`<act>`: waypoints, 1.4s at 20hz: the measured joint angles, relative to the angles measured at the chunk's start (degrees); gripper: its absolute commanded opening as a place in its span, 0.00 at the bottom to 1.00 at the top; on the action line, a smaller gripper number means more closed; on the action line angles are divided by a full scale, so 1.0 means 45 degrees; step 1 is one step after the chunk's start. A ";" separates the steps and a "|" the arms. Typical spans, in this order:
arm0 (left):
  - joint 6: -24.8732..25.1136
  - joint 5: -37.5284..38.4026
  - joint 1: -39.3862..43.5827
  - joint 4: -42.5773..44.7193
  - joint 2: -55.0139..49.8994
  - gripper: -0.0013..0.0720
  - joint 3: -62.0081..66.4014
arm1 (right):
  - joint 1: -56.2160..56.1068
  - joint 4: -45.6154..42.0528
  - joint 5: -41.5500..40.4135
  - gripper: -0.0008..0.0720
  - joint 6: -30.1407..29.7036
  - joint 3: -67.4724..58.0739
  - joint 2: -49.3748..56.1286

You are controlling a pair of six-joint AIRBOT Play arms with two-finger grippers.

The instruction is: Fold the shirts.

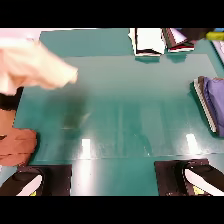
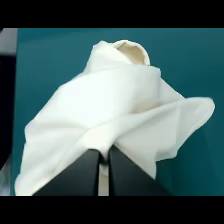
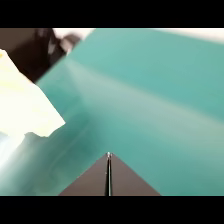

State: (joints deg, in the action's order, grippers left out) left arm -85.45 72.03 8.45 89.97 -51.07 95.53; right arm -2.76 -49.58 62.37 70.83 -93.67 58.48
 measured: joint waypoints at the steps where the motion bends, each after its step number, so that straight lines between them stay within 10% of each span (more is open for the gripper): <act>1: 0.0000 -0.0019 0.0777 0.0000 0.0015 0.04 0.0466 | 0.0325 0.0000 0.0015 0.03 0.0092 -0.0359 -0.0044; 9: 0.0549 -0.0782 0.6552 -0.0699 -0.3138 0.05 0.1598 | 0.2667 0.0010 0.1069 0.03 0.0714 -0.2084 -0.0160; 10: 0.0792 -0.0908 0.7135 -0.0923 -0.3847 0.16 0.1627 | 0.2807 -0.0010 0.1234 0.04 0.0767 -0.2142 -0.0160; 11: 0.1039 -0.1141 0.7621 -0.1190 -0.4522 0.63 0.1651 | 0.2895 0.0005 0.1443 0.04 0.0782 -0.2181 -0.0160; 12: 0.1219 -0.1341 0.7970 -0.1423 -0.5051 0.78 0.1666 | 0.2953 0.0019 0.1608 0.03 0.0801 -0.2205 -0.0151; 22: 0.0452 0.0141 0.3789 -0.1588 -0.6105 0.78 0.1579 | 0.3147 -0.0806 0.3803 0.04 0.0879 -0.1729 -0.0175; 28: 0.0175 0.1044 0.0811 -0.3011 -0.6057 0.78 -0.0204 | 0.3653 -0.2210 0.4323 0.04 0.0889 0.3667 -0.1059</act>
State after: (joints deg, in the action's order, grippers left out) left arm -84.66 76.73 12.10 76.42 -78.32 94.61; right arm 13.67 -59.53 81.82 74.83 -77.17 53.71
